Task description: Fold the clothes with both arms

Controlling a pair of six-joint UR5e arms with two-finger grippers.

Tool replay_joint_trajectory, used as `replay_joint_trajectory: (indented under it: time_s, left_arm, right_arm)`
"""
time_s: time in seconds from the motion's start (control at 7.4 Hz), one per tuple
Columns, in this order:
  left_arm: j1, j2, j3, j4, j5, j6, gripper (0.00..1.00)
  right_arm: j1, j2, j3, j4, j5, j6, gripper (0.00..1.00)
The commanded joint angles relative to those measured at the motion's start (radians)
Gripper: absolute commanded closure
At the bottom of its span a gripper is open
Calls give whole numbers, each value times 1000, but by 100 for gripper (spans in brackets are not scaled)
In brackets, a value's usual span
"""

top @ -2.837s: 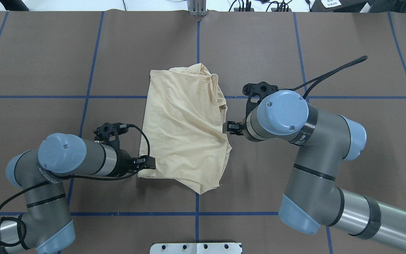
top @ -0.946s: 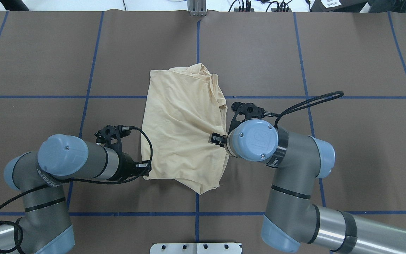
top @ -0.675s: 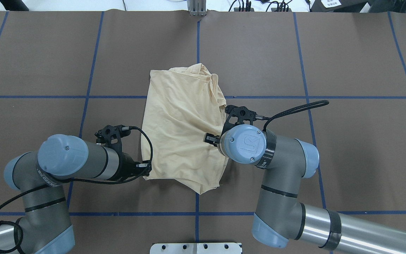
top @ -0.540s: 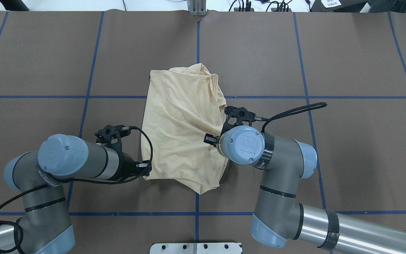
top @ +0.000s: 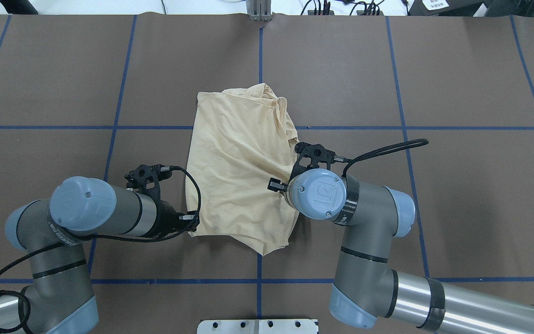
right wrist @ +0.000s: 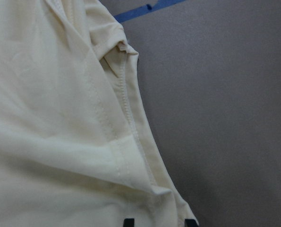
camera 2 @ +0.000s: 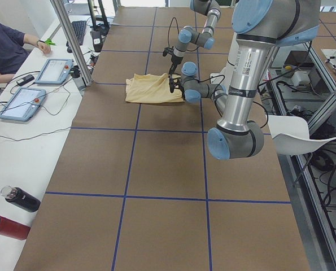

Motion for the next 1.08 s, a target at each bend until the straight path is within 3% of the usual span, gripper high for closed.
replay_joint_trajectory:
  time_s: [0.0, 0.27, 0.54, 0.95]
  left_arm:
    - [0, 0, 0, 0, 0, 0, 100]
    - [0, 0, 0, 0, 0, 0, 100]
    - [0, -1, -3, 0, 0, 0, 100]
    - [0, 6, -52, 3, -21, 0, 100]
  right_arm:
    - [-4, -1, 3, 1, 0, -1, 66]
    - [-9, -2, 4, 1, -2, -2, 67]
    - [-9, -4, 7, 1, 1, -8, 100]
    - [-13, -37, 80, -2, 17, -19, 100]
